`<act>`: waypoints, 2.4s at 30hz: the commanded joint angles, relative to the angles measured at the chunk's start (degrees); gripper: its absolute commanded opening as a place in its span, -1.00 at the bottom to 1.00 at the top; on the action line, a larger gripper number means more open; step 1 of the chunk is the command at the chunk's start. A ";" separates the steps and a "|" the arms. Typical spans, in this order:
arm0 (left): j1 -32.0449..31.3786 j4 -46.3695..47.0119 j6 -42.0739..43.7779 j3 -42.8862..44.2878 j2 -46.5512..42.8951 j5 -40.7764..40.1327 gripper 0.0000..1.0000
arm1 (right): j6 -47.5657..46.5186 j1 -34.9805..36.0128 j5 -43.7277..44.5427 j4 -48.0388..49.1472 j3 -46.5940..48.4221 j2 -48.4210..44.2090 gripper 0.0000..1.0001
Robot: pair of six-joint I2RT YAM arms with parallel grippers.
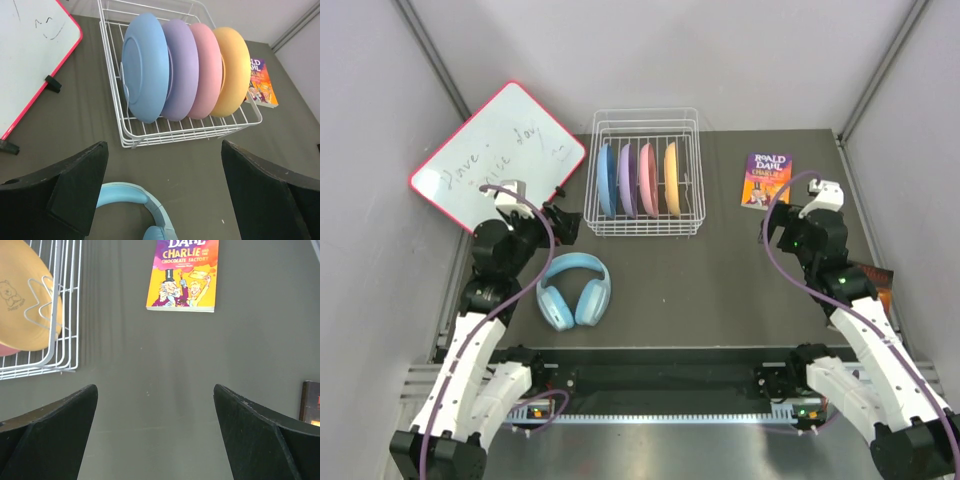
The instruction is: Unload the plates from the dish rack
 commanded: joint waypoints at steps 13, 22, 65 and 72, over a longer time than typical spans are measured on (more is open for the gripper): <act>-8.69 1.42 3.63 10.41 14.33 -14.37 0.79 | 0.07 0.35 2.83 0.26 -0.16 1.83 0.99; -23.73 7.66 7.15 24.10 30.06 -26.00 0.75 | -0.27 0.35 3.53 1.14 -0.60 2.63 0.99; -39.91 10.12 6.89 46.89 69.01 -57.55 -0.27 | -0.72 0.09 5.73 1.75 -1.13 5.35 0.99; -41.32 13.45 7.94 46.10 69.97 -64.22 -1.00 | -0.71 0.09 5.73 1.66 -1.13 5.79 0.99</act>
